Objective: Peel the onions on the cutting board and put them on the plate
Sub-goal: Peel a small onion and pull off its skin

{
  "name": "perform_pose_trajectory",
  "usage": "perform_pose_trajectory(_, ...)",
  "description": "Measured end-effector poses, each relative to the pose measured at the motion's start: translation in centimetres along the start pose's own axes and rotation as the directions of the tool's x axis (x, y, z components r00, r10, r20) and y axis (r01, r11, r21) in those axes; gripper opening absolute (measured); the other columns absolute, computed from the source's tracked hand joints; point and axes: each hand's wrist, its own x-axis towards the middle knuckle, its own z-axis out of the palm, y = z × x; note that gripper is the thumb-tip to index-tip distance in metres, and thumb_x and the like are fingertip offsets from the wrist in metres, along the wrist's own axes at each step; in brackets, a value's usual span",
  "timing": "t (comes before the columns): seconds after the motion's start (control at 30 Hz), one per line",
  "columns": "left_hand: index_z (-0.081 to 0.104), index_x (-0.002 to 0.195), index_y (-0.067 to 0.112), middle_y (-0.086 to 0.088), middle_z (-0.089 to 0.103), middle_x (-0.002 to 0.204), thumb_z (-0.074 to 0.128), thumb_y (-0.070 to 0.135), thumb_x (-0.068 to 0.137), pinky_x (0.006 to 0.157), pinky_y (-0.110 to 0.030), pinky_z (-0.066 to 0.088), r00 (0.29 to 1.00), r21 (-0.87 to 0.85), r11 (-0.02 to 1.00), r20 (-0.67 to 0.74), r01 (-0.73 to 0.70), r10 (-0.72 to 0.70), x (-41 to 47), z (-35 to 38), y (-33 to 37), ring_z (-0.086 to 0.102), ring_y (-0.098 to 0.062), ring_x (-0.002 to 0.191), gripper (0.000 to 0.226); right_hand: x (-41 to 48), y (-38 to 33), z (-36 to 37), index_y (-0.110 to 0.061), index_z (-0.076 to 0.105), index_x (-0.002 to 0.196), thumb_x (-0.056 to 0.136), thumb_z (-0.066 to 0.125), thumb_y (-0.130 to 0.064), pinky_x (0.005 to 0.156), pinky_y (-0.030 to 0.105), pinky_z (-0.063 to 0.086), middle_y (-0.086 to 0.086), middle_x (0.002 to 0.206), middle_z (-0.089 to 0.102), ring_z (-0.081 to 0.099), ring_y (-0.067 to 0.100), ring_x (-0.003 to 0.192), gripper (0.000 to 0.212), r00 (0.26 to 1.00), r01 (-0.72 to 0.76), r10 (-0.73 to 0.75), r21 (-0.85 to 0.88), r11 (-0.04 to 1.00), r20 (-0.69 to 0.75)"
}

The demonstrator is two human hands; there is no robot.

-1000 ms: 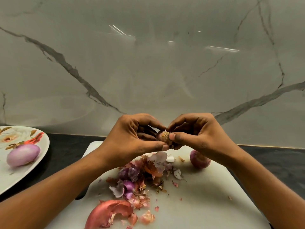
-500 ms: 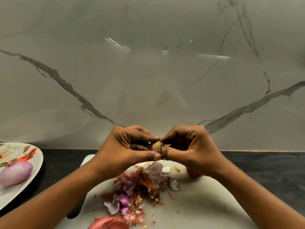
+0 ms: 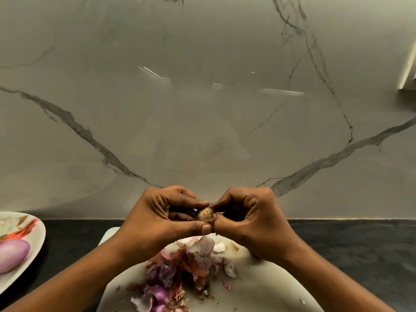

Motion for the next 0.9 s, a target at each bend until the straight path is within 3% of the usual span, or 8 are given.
perform_pose_trajectory(0.1, 0.086, 0.102, 0.02, -0.004, 0.078, 0.1, 0.093, 0.015, 0.069, 0.082, -0.043, 0.066, 1.0, 0.039, 0.999, 0.0, -0.011, 0.011, -0.02, 0.06, 0.05, 0.077, -0.031, 0.093, 0.034, -0.12, 0.02, 0.3, -0.014, 0.081, 0.088, 0.085, 0.081, -0.018, 0.058, 0.024, 0.06, -0.007, 0.077, 0.077, 0.074, 0.015, 0.067, 0.005, 0.999, 0.0, -0.002, -0.049, 0.999, -0.041)
perform_pose_trajectory(0.27, 0.084, 0.104, 0.015, -0.008, 0.078, 0.103, 0.093, 0.012, 0.071, 0.082, -0.043, 0.066, 0.999, 0.036, 0.999, -0.012, -0.031, 0.031, -0.03, 0.1, 0.08, 0.078, -0.032, 0.094, 0.035, 0.01, -0.05, 0.38, -0.014, 0.079, 0.087, 0.084, 0.078, -0.022, 0.058, 0.035, 0.064, -0.004, 0.077, 0.077, 0.076, 0.017, 0.067, 0.009, 0.998, -0.006, 0.004, -0.035, 0.999, -0.055)
perform_pose_trajectory(0.43, 0.081, 0.106, 0.004, -0.016, 0.077, 0.105, 0.091, -0.001, 0.069, 0.085, -0.044, 0.066, 0.998, -0.074, 0.997, -0.058, 0.02, -0.024, 0.12, -0.04, -0.23, 0.079, -0.034, 0.095, 0.039, 0.23, 0.32, 0.16, -0.009, 0.081, 0.099, 0.092, 0.075, -0.005, 0.068, 0.044, 0.066, 0.002, 0.087, 0.08, 0.079, 0.024, 0.076, 0.011, 0.995, -0.088, 0.091, 0.104, 0.991, -0.027)
perform_pose_trajectory(0.57, 0.08, 0.106, 0.003, -0.015, 0.077, 0.104, 0.091, -0.002, 0.069, 0.083, -0.038, 0.066, 0.996, -0.066, 0.998, -0.085, 0.007, -0.013, 0.21, -0.13, -0.38, 0.079, -0.033, 0.094, 0.039, 0.28, 0.42, -0.01, -0.013, 0.08, 0.107, 0.089, 0.082, -0.014, 0.075, 0.041, 0.067, -0.001, 0.097, 0.081, 0.079, 0.021, 0.087, 0.018, 0.996, -0.088, 0.086, 0.097, 0.991, 0.032)
perform_pose_trajectory(0.73, 0.08, 0.105, 0.003, -0.014, 0.077, 0.103, 0.091, 0.0, 0.067, 0.081, -0.033, 0.066, 0.995, -0.062, 0.998, -0.101, 0.004, -0.01, 0.24, -0.2, -0.26, 0.079, -0.032, 0.092, 0.04, 0.44, 0.51, -0.09, -0.014, 0.081, 0.104, 0.089, 0.08, -0.01, 0.08, 0.036, 0.066, -0.003, 0.098, 0.081, 0.079, 0.018, 0.091, 0.016, 0.993, -0.117, 0.112, 0.125, 0.985, 0.045)
perform_pose_trajectory(0.9, 0.08, 0.105, 0.003, -0.01, 0.077, 0.1, 0.091, 0.001, 0.068, 0.079, -0.031, 0.065, 0.992, -0.051, 0.999, -0.127, 0.003, -0.009, 0.14, -0.15, 0.02, 0.079, -0.028, 0.091, 0.038, 0.32, 0.48, 0.43, -0.019, 0.078, 0.111, 0.097, 0.072, -0.016, 0.081, 0.029, 0.064, -0.01, 0.098, 0.079, 0.076, 0.01, 0.093, 0.016, 0.995, -0.096, 0.096, -0.02, 0.995, 0.04)
